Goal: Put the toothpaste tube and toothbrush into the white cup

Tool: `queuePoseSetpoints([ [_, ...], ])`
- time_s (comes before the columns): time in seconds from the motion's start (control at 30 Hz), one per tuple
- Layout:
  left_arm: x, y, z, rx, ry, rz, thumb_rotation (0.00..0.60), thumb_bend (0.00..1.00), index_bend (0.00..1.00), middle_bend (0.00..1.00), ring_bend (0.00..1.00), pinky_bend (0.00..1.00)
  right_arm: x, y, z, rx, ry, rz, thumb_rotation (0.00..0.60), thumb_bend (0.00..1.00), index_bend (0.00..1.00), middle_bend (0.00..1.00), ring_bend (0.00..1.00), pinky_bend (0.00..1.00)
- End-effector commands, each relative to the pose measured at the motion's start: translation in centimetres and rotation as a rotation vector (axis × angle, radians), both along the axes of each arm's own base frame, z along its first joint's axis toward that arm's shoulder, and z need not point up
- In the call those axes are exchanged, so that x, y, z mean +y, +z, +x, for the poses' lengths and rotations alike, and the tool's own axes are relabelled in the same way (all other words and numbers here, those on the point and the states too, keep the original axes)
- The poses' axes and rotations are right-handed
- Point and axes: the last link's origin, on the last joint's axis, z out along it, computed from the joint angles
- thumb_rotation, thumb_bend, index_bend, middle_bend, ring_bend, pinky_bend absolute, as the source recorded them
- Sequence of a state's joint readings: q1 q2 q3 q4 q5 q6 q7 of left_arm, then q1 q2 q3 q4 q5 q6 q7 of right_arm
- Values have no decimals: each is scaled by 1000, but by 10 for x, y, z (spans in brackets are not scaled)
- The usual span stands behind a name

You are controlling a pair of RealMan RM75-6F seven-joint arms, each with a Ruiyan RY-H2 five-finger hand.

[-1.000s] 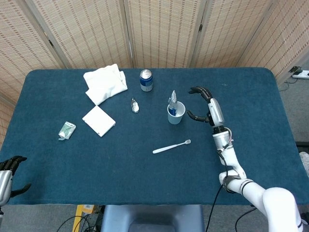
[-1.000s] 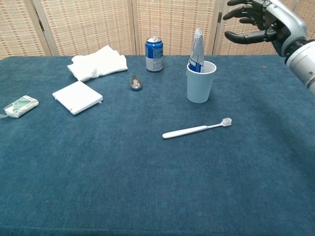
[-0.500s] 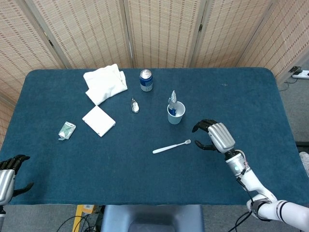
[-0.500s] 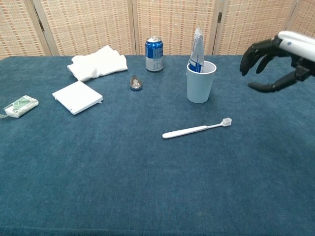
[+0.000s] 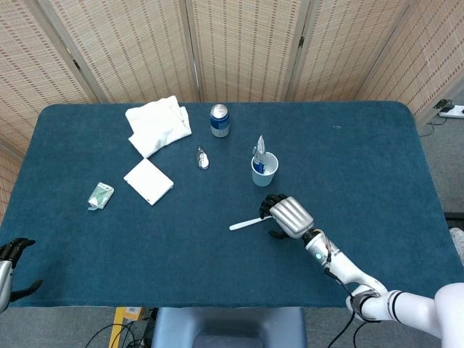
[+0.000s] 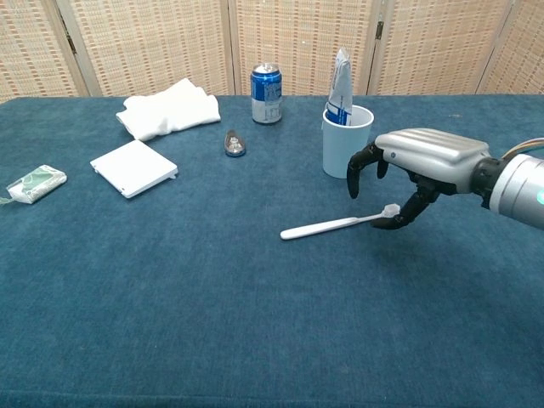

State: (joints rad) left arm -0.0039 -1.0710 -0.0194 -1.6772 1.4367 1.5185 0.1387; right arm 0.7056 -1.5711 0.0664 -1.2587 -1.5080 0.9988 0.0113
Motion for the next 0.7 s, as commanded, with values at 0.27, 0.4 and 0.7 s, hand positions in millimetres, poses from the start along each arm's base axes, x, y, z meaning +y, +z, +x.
queuePoseSetpoints([
  [0.27, -4, -1, -3, -1, 17, -5, 600, 193, 263, 249, 266, 278, -15, -13, -6, 79, -11, -28, 600, 146, 474, 360, 228, 342],
  [0.4, -2, -1, -2, -2, 10, -5, 600, 193, 263, 249, 266, 278, -15, -22, 0, 88, -1, -23, 600, 148, 474, 360, 228, 342],
  [0.7, -4, -1, -5, -2, 21, -7, 600, 192, 263, 249, 266, 278, -18, -40, 10, 128, 28, -5, 600, 209, 475, 357, 223, 333],
])
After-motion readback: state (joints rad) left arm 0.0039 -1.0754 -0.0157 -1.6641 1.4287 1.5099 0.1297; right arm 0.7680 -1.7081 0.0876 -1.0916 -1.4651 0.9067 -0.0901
